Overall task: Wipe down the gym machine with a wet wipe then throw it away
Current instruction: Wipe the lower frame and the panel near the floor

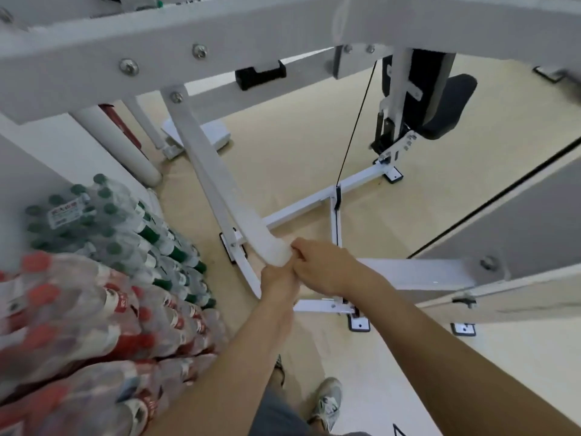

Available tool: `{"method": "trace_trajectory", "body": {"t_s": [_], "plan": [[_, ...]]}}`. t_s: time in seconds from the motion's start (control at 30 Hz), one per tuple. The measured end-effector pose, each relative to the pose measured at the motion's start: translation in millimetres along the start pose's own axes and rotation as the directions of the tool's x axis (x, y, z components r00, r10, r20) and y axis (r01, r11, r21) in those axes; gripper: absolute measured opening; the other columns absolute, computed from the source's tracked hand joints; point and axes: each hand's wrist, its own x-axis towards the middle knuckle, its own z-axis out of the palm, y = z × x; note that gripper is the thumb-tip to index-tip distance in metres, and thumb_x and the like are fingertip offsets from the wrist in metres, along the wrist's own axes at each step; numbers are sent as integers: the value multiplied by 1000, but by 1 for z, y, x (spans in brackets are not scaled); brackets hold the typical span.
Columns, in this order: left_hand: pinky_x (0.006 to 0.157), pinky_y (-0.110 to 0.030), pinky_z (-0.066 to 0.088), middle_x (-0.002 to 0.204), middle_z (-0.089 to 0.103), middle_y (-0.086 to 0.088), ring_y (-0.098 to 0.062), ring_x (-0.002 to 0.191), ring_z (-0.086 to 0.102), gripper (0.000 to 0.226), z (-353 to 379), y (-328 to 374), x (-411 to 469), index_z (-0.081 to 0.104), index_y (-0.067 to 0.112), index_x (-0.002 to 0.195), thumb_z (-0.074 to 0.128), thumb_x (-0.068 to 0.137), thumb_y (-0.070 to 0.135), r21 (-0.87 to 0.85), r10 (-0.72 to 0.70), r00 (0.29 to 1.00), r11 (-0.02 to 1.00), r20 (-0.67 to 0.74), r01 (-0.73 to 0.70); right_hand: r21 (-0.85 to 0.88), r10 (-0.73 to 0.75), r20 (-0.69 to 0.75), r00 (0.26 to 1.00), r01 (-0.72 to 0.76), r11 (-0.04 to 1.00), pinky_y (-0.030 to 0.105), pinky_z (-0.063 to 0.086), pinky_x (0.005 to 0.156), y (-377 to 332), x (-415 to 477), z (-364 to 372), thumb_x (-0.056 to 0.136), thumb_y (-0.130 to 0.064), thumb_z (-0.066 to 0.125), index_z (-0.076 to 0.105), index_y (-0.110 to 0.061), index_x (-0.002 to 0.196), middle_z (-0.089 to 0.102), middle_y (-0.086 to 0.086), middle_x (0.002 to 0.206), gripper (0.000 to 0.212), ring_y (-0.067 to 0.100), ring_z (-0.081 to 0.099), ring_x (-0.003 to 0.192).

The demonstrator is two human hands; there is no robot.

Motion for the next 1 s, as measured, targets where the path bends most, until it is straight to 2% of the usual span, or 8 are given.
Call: {"method": "trace_trajectory", "body": {"t_s": [0.13, 0.3, 0.43, 0.63, 0.73, 0.83, 0.9, 1.0], "plan": [[65, -32, 41, 61, 58, 5, -13, 65, 48, 15, 3, -27, -28, 62, 15, 92, 52, 95, 26, 146, -121, 975, 985, 188, 94, -180, -41, -155, 987, 13, 984, 44, 29, 105, 31, -32, 10, 92, -32, 38, 45, -21, 134, 54, 0, 120, 43, 22, 50, 115], [86, -35, 47, 112, 60, 8, -14, 103, 57, 62, -12, -30, -26, 54, 21, 125, 68, 78, 58, 439, 96, 985, 886, 143, -150, -363, -113, -352, 929, -24, 932, 44, 20, 113, 94, -58, 24, 85, -46, 58, 42, -22, 140, 50, -2, 131, 62, 20, 44, 130], [89, -36, 49, 119, 51, -2, -22, 111, 52, 66, -23, -44, -34, 40, 14, 127, 72, 76, 40, 899, 515, 838, 260, 180, -353, -384, -166, -484, 859, -38, 922, 41, 28, 107, 116, -59, 34, 71, -36, 80, 57, -20, 128, 60, -3, 124, 64, 25, 50, 128], [94, -38, 48, 130, 55, -2, -22, 116, 55, 77, 15, -52, -41, 51, 15, 130, 84, 62, 33, 648, 612, 315, -452, 725, -613, -255, -105, -638, 763, -81, 964, 43, 34, 104, 122, -76, 45, 64, -6, 72, 54, -23, 132, 51, 2, 142, 73, 27, 38, 138], [109, -45, 36, 140, 52, -5, -21, 127, 51, 88, 51, -48, -21, 43, 9, 143, 83, 68, 34, 521, 438, 286, -655, 852, -547, -127, -29, -751, 660, -101, 987, 42, 41, 102, 126, -88, 49, 64, 1, 65, 55, -23, 131, 45, 6, 147, 72, 29, 35, 139], [99, -43, 47, 109, 67, -6, -22, 99, 66, 79, 76, -47, -10, 58, 6, 127, 90, 58, 28, 508, 401, 313, -697, 861, -505, 194, 194, -863, 466, -48, 980, 36, 42, 101, 135, -105, 53, 68, 6, 55, 60, -16, 119, 54, 5, 132, 56, 24, 44, 125], [102, -40, 43, 109, 64, -2, -21, 100, 62, 71, 89, -49, -10, 53, 10, 128, 84, 67, 27, 510, 360, 371, -707, 856, -491, 593, 520, -733, 439, 38, 804, 26, 45, 88, 137, -120, 55, 79, 4, 52, 59, -17, 117, 54, 0, 121, 45, 14, 52, 106], [104, -38, 35, 111, 60, 1, -20, 104, 57, 58, 109, -51, -18, 48, 15, 128, 74, 77, 25, 503, 347, 377, -711, 859, -492, 988, 709, -148, 690, 77, 131, 27, 46, 73, 141, -127, 62, 88, -9, 56, 58, -22, 119, 64, 1, 109, 34, 13, 61, 90]]}}
